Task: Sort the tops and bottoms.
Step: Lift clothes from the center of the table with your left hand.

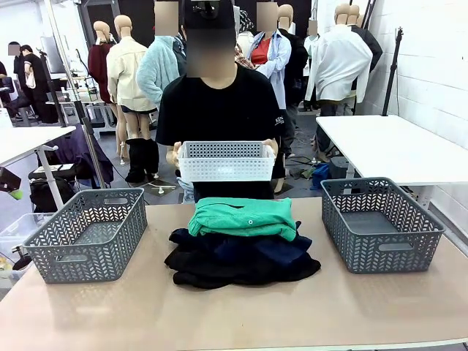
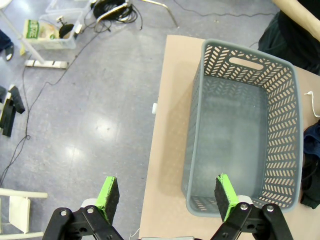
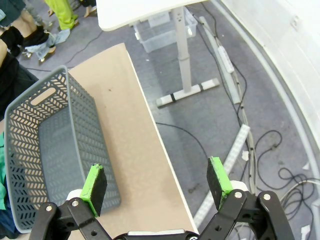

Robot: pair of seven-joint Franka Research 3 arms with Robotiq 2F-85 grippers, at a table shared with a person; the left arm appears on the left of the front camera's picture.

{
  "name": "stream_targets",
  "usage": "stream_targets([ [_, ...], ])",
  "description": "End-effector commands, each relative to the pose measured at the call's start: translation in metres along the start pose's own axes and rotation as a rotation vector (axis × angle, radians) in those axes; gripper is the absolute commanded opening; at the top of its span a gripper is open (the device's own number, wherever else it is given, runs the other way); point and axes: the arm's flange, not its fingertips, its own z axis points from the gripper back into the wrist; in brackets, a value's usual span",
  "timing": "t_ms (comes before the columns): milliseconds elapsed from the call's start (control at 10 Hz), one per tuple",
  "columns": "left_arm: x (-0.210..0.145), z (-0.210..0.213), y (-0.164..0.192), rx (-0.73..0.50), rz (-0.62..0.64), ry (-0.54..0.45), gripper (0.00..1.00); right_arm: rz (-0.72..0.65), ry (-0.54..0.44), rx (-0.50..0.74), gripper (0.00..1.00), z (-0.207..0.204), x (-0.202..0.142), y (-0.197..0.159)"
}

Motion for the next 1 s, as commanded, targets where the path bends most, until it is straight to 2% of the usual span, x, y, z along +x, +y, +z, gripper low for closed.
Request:
stream_targets([
  [0, -0.0022, -0.0001, 0.0013, 0.008, -0.009, -0.006, 1.0, 0.005, 0.001, 0.006, 1.0, -0.0003, -0.0009, -0.002],
  [900, -0.0022, -0.0001, 0.0013, 0.008, -0.009, -0.006, 1.0, 0.005, 0.001, 0.006, 1.0, -0.0003, -0.0009, -0.002],
])
